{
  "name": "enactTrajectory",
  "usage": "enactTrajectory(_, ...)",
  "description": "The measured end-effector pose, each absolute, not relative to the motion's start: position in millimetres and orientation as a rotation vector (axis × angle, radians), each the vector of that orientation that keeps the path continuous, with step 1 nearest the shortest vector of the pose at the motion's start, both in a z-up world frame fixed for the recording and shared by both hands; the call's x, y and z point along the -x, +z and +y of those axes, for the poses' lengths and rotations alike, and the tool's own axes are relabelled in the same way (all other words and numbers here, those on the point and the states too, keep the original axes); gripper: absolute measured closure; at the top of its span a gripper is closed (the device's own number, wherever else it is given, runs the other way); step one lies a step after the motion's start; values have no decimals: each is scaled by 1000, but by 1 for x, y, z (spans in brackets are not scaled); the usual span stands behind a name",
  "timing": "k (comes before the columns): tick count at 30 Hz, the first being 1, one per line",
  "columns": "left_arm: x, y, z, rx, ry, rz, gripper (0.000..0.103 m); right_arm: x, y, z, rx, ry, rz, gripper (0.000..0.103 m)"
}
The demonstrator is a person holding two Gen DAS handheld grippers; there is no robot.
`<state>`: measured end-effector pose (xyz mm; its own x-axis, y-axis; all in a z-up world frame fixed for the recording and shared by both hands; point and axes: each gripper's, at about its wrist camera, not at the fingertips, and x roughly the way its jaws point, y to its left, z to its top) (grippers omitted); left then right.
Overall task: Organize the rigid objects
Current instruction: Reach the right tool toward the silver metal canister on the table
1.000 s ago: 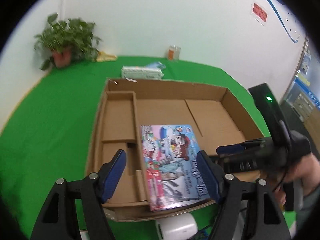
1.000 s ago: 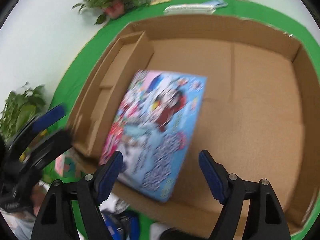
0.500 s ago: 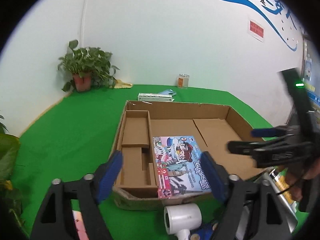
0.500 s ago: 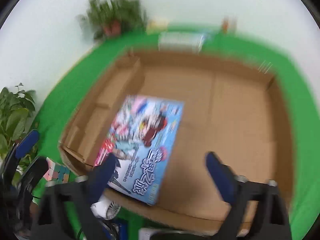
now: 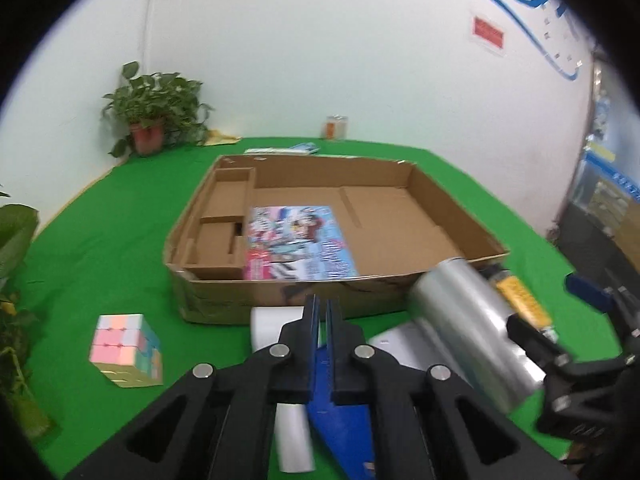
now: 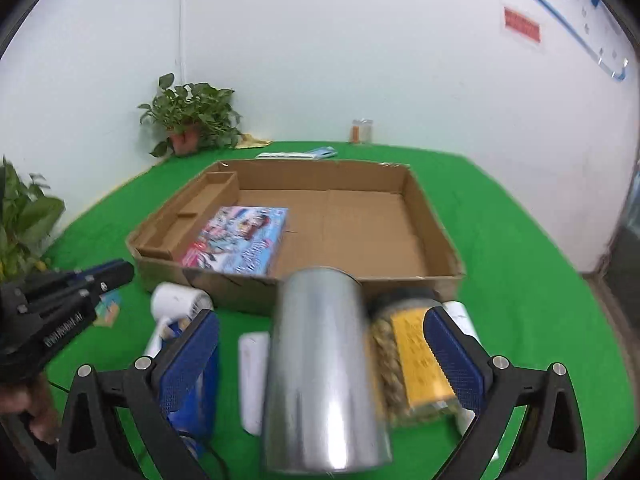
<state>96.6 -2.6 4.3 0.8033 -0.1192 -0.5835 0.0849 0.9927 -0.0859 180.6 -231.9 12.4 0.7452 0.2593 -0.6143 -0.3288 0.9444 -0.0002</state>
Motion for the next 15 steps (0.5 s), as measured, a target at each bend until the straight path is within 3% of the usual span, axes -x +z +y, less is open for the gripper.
enactTrajectory(1, -94, 4, -5, 64, -121, 632, 89, -173, 10, -233, 113, 321, 647, 0)
enactTrajectory(2, -94, 3, -7, 60, -115, 649, 50, -167, 6, -235, 98, 339, 651, 1)
enactTrajectory(4, -92, 1, -8, 69, -64, 660, 5, -161, 2, -237, 78, 363, 667, 1)
enactTrajectory(15, -82, -4, -4, 122, -42, 662, 5, -152, -8, -238, 82, 404, 690, 1)
